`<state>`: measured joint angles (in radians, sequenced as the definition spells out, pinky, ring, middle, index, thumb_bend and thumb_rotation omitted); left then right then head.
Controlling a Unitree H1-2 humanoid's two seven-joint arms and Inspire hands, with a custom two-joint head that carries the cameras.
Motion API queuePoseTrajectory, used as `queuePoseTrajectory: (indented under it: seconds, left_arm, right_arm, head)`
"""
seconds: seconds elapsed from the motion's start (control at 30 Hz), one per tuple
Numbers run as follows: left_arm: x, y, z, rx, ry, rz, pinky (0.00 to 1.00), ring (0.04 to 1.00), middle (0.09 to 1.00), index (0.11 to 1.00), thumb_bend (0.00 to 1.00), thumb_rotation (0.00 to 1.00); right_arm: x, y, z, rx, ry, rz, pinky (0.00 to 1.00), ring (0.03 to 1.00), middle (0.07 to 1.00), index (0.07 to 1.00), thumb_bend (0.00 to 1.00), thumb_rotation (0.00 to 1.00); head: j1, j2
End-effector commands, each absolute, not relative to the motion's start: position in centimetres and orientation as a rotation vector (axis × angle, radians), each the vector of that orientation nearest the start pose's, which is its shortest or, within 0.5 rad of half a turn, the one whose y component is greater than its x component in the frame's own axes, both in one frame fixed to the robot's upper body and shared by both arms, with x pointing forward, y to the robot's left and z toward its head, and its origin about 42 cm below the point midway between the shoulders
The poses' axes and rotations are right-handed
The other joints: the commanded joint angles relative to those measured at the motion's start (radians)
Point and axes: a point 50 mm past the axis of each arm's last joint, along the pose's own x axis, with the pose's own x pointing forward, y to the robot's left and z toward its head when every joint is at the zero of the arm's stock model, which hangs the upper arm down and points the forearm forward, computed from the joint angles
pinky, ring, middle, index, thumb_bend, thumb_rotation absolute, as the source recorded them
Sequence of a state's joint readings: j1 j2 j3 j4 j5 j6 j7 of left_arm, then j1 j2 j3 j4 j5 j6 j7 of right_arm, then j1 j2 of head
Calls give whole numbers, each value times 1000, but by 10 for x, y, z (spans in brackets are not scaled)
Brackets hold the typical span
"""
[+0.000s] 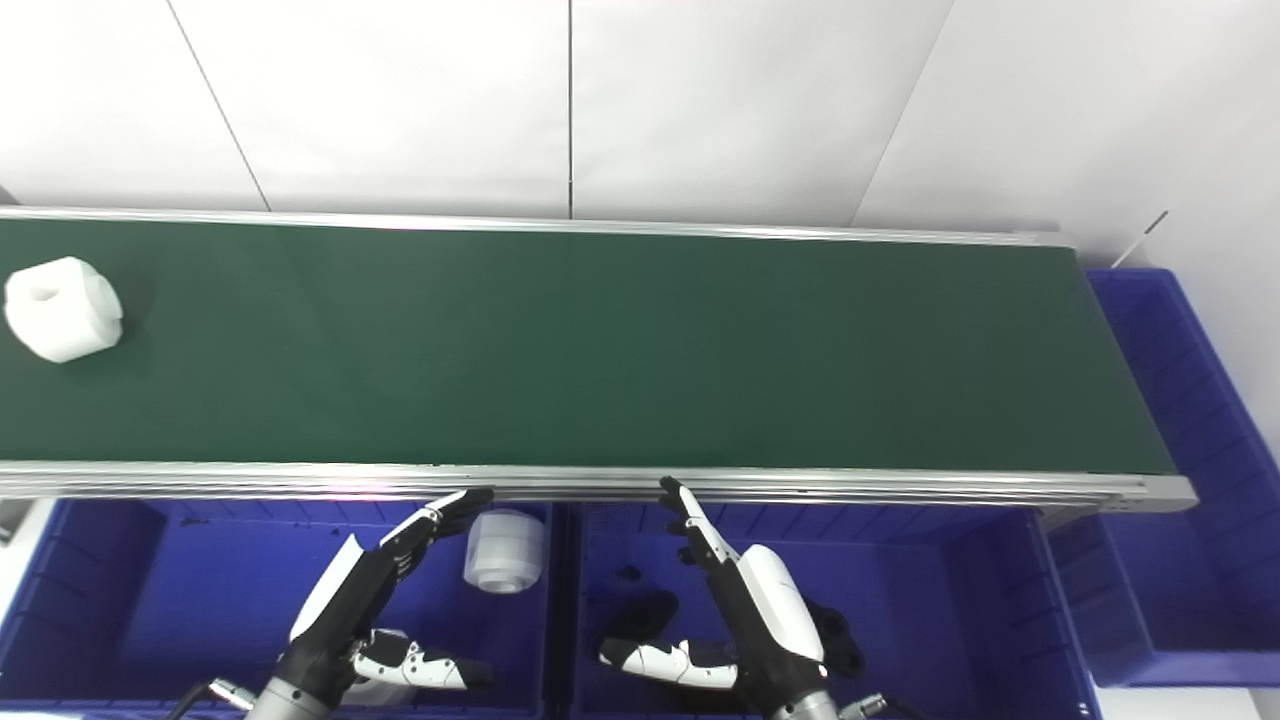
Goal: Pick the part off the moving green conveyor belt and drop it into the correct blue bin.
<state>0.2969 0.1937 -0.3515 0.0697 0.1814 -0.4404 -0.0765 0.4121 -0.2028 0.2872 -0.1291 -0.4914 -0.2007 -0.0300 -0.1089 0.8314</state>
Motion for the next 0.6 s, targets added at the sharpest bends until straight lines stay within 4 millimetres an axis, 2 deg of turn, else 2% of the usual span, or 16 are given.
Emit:
queuePoseTrajectory:
  seconds: [0.0,0.57]
  left_arm:
    - [155,187,39,242,-111,-459,868,896,903,847,861,292]
    - [155,185,40,235,-112,-456,871,899,903,844,860,293]
  right_arm:
    - [131,-206,60,-567,-19,331,756,868,934,1000,811,552]
    - [130,-208,60,-565,-25,343,741,862,925,1000,799,540]
  head:
    - [1,0]
    - [3,2]
